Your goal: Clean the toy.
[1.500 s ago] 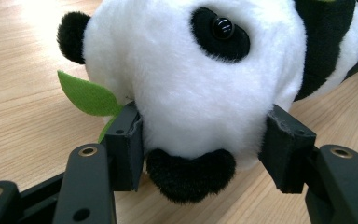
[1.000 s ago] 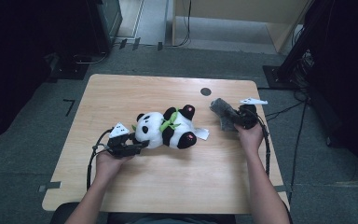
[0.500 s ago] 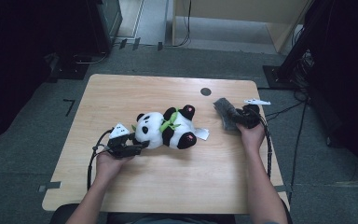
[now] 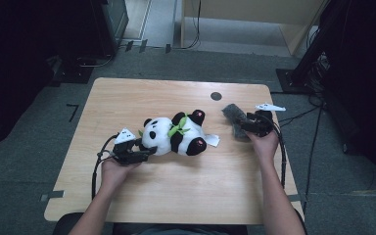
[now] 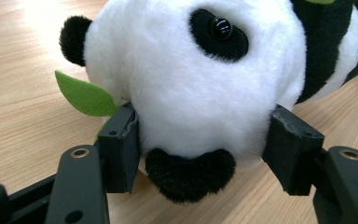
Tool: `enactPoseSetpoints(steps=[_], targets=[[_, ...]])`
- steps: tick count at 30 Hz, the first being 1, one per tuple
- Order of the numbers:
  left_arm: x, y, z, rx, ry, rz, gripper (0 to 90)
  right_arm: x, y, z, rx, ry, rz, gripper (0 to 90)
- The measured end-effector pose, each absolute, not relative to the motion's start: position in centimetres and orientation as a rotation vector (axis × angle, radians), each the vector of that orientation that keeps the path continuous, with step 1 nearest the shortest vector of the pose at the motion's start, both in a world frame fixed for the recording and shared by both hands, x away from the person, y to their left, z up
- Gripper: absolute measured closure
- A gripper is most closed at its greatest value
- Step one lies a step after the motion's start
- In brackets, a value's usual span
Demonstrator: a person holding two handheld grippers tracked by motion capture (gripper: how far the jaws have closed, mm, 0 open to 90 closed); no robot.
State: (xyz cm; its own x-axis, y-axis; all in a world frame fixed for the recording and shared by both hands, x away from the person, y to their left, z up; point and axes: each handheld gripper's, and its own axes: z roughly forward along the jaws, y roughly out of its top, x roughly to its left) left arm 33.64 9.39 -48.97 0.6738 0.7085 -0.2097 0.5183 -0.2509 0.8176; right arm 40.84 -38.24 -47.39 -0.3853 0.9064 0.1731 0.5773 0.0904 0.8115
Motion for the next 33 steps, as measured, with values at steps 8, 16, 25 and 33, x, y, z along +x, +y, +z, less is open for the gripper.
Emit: enactPoseSetpoints(steps=[8,16,25,33], targets=[[33.8,9.5,-49.0,1.907,0.955,0.248,36.7,38.9,-36.9,-46.0,1.398,2.03,1.251,32.7],[34.1,9.5,-48.8,1.915,0.955,0.245,37.2,36.7,-35.0,-45.2,1.349,2.067,1.299,31.1],[34.1,9.4,-48.7,1.914,0.948,0.257,38.3,34.3,-32.6,-44.2,1.255,2.124,1.328,27.8],[34.2,9.3,-48.7,1.912,0.953,0.251,38.3,32.6,-30.7,-43.3,1.178,2.153,1.382,26.3]])
